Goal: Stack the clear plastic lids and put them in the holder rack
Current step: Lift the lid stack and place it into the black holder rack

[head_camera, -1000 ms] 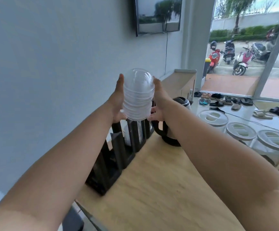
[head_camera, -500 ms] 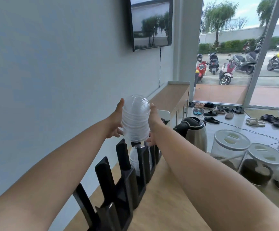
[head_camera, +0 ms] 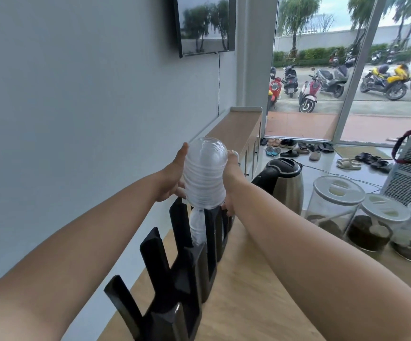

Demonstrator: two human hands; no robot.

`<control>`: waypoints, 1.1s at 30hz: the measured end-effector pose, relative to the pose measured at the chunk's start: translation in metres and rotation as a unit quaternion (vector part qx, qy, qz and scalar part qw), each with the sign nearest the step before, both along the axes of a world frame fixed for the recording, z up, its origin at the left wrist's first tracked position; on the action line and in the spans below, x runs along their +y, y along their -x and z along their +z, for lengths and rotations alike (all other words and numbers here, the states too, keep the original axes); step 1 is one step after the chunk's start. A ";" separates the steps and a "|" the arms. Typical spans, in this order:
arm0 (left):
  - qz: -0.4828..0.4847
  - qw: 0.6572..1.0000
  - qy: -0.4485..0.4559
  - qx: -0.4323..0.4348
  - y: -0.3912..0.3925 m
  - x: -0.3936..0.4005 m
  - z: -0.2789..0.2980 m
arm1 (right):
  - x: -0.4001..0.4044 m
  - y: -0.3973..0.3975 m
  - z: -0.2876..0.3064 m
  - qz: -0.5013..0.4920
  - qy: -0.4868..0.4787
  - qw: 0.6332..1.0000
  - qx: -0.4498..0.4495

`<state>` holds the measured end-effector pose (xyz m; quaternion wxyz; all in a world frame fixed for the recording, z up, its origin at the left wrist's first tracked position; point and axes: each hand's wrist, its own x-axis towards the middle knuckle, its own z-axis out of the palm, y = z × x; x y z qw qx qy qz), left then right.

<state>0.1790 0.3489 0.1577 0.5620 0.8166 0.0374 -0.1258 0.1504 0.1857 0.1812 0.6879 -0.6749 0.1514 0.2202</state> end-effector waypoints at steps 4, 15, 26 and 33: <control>-0.045 0.999 -0.013 0.004 -0.010 0.008 0.002 | -0.003 -0.003 -0.005 -0.009 -0.003 1.000 -0.001; -0.076 0.994 0.070 0.037 -0.019 0.025 -0.031 | 0.028 -0.026 -0.037 -0.070 0.015 0.997 0.007; -0.012 0.995 0.073 0.066 -0.016 0.019 -0.059 | 0.024 -0.022 -0.047 -0.099 -0.024 0.995 -0.006; 0.014 0.990 0.090 0.109 -0.016 0.020 -0.071 | 0.029 -0.022 -0.062 -0.115 -0.010 0.993 -0.030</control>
